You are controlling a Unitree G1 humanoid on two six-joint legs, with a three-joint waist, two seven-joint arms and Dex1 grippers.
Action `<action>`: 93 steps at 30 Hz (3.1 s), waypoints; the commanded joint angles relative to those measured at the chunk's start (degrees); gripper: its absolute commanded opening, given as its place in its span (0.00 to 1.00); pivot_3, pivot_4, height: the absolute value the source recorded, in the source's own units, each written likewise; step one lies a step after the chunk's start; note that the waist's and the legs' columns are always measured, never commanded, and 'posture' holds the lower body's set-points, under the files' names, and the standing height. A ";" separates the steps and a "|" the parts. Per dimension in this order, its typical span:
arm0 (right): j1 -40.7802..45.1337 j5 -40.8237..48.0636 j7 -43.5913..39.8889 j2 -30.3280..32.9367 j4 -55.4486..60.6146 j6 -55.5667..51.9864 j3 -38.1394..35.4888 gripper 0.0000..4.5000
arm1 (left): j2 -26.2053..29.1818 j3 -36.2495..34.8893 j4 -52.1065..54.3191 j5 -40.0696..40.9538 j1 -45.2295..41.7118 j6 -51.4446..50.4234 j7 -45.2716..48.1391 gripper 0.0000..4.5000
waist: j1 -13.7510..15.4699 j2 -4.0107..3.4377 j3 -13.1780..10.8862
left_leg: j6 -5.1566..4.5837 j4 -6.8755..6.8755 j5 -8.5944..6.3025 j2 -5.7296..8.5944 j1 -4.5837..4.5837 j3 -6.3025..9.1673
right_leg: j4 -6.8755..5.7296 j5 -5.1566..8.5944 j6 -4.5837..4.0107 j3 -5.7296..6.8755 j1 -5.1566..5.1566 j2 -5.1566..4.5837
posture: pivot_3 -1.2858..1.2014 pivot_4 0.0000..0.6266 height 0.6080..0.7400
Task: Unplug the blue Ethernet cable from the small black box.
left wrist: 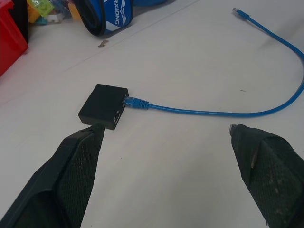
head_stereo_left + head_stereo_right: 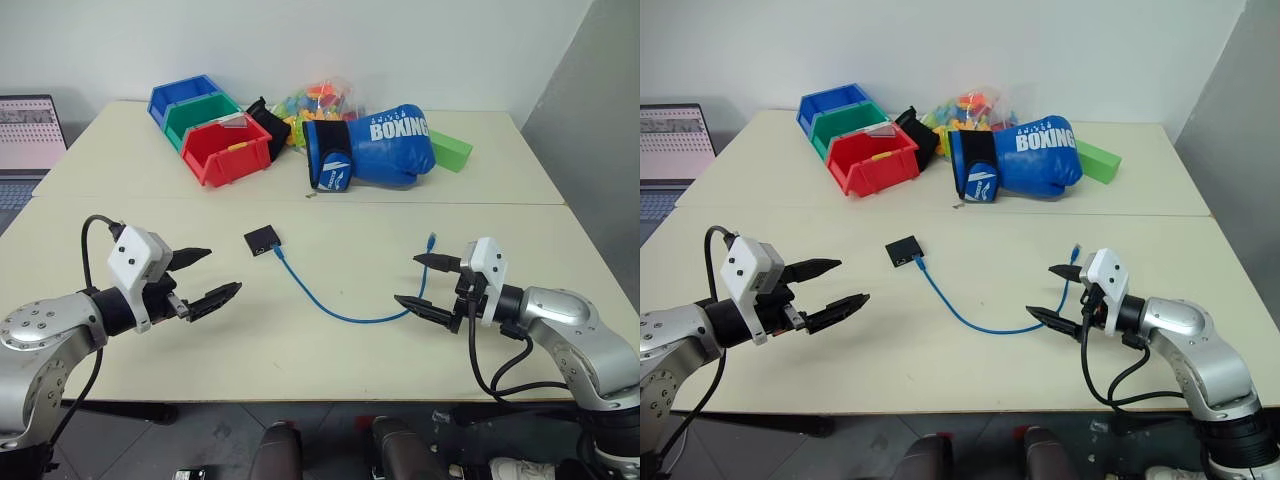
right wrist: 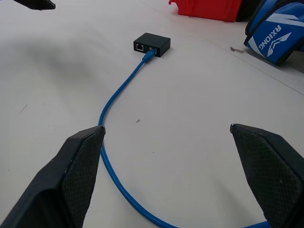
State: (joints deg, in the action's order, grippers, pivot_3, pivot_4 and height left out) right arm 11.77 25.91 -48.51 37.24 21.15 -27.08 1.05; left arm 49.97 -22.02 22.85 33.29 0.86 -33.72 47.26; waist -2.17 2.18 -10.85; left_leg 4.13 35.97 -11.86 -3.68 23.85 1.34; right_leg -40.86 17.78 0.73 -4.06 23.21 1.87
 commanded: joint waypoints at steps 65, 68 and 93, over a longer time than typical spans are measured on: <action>6.79 -20.88 3.00 1.56 -2.39 -12.56 14.23 0.00 | 1.74 6.61 -8.15 -4.50 -3.30 9.21 13.28 1.00 | 1.05 0.01 0.01 | -0.01 0.00 -0.01 0.12 0.11 0.00 | 0.10 0.03 -0.05 0.10 0.01 -0.16 | 0.52 0.24 1.00; 5.37 -20.32 2.01 4.03 0.22 -12.42 14.01 0.00 | 1.48 7.44 -8.25 -3.79 -3.87 8.96 14.47 1.00 | 0.23 0.07 0.04 | -0.01 0.00 -0.01 -0.01 0.05 0.04 | 0.06 0.03 -0.05 0.08 0.00 -0.04 | 0.52 0.24 1.00; 15.74 -21.05 11.32 -15.70 -17.70 -13.38 15.79 0.46 | 0.58 11.69 -7.62 -2.51 -2.36 9.40 19.64 1.00 | -1.21 0.03 0.02 | -0.01 -0.01 0.00 -0.05 -0.04 0.00 | -0.06 0.03 -0.06 0.03 0.04 0.05 | 0.52 0.24 1.00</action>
State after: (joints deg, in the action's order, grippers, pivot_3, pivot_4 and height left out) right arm 26.74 5.61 -37.61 21.96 4.71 -40.38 15.91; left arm 50.78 -10.35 15.14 30.88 -0.94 -25.73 66.52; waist -3.38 2.21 -10.84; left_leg 4.12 35.96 -11.86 -3.73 23.81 1.34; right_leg -40.92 17.81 0.67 -4.03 23.25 1.93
